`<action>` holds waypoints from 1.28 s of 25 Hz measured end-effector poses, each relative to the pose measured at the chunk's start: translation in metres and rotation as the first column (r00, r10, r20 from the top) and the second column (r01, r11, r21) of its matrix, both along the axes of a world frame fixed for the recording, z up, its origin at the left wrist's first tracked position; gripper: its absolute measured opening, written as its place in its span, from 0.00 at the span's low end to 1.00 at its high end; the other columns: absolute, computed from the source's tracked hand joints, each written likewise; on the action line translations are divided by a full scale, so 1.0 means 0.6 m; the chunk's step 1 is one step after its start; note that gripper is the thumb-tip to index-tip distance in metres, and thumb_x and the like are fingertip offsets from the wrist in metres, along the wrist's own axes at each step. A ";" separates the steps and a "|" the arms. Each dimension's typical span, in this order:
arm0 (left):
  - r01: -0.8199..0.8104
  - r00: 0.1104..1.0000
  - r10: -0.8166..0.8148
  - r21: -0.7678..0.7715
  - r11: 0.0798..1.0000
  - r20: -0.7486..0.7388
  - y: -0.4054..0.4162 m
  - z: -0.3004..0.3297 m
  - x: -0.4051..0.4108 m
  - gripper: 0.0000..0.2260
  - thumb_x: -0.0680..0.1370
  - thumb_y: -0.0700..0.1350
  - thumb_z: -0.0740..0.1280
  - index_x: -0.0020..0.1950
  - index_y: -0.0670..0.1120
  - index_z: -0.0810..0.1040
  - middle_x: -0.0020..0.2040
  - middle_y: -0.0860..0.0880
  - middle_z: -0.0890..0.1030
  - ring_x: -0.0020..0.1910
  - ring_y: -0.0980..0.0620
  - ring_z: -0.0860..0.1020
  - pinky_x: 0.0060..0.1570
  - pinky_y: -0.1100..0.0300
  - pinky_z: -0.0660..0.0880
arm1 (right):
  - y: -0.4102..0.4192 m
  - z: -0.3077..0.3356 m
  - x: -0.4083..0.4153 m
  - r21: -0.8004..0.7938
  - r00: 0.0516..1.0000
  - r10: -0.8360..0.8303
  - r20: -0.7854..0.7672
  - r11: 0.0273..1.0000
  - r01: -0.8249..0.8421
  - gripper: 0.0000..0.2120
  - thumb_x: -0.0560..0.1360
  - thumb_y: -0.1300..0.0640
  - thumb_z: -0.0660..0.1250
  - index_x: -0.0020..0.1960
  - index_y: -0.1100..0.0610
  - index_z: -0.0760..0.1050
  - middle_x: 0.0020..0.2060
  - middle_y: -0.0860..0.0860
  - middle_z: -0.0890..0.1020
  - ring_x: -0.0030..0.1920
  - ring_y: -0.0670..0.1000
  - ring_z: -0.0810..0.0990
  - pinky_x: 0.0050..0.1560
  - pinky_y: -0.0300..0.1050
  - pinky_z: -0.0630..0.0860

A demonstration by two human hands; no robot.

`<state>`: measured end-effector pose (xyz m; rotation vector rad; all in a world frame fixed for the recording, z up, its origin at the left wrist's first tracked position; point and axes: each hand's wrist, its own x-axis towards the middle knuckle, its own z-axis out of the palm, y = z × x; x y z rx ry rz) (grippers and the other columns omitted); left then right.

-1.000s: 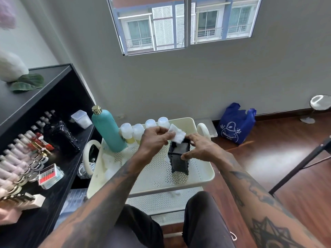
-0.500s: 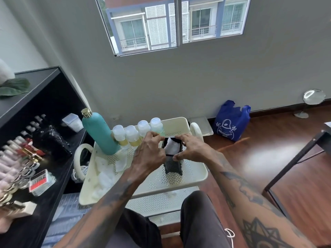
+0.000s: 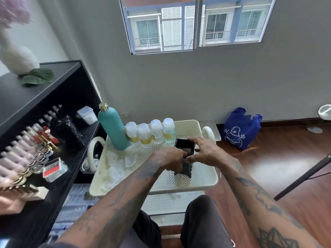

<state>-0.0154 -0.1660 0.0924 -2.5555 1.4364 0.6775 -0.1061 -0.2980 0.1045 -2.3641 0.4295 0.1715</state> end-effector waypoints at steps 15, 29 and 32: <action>-0.720 0.682 0.723 -0.275 0.637 -0.111 0.360 -0.149 0.065 0.19 0.74 0.46 0.69 0.64 0.45 0.77 0.65 0.45 0.73 0.59 0.46 0.76 0.56 0.53 0.76 | 0.032 0.036 0.017 -0.190 0.976 -0.017 -0.218 0.982 -0.025 0.45 0.69 0.50 0.76 0.78 0.51 0.54 0.77 0.50 0.58 0.73 0.54 0.65 0.73 0.53 0.63; -0.746 0.595 0.791 -0.465 0.476 -0.145 0.355 -0.175 0.066 0.09 0.76 0.46 0.67 0.54 0.48 0.82 0.57 0.48 0.77 0.52 0.51 0.77 0.48 0.55 0.79 | 0.295 -0.095 0.211 -0.499 0.923 0.367 -0.119 0.781 -0.375 0.18 0.78 0.63 0.61 0.65 0.51 0.72 0.65 0.50 0.73 0.56 0.51 0.76 0.50 0.42 0.77; -0.728 0.622 0.774 -0.446 0.520 -0.113 0.356 -0.181 0.070 0.13 0.76 0.51 0.66 0.59 0.50 0.78 0.60 0.47 0.74 0.52 0.51 0.76 0.47 0.57 0.78 | 0.303 -0.153 0.228 -0.482 0.919 0.370 -0.135 0.786 -0.387 0.23 0.78 0.64 0.60 0.71 0.49 0.68 0.67 0.49 0.71 0.59 0.51 0.73 0.48 0.40 0.74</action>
